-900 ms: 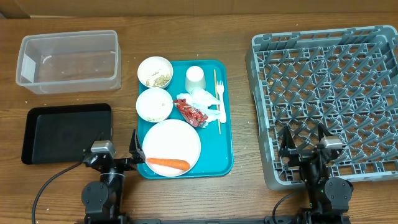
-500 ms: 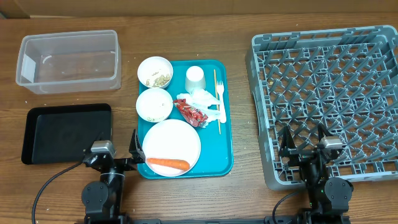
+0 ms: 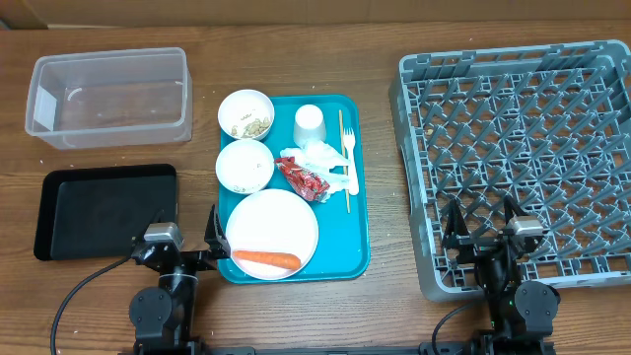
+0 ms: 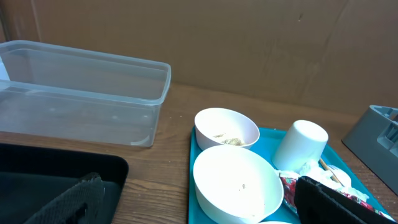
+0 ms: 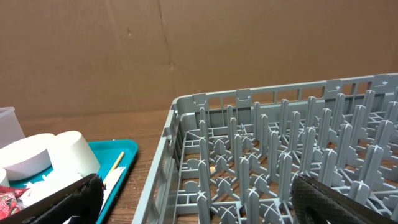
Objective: Sort waste into correct bins and load items into the dishwasher rack
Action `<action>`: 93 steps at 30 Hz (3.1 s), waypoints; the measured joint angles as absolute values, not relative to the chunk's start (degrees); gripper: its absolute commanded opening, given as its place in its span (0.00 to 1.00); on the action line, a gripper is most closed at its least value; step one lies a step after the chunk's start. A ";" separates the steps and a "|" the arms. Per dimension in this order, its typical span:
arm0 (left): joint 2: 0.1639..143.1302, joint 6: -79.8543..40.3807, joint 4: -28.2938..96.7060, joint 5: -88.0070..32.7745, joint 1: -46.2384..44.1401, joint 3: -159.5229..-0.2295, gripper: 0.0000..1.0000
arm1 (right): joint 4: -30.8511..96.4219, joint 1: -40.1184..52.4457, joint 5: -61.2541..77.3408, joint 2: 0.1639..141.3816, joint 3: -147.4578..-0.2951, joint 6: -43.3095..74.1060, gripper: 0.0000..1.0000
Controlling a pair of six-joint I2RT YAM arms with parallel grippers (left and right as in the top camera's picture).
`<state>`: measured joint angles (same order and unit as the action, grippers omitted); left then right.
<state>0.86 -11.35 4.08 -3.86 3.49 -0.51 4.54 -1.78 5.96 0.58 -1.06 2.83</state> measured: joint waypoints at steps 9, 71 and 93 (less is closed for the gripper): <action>0.86 -11.35 4.08 -3.86 3.49 -0.51 1.00 | 4.54 -1.78 5.96 0.58 -1.06 2.83 1.00; 1.28 -37.12 0.91 -45.71 3.49 -7.60 1.00 | 4.56 -1.78 5.96 0.58 -1.06 2.81 1.00; 43.70 -23.53 44.62 -47.46 2.98 -49.87 1.00 | 4.56 -1.78 5.93 0.58 -1.06 2.83 1.00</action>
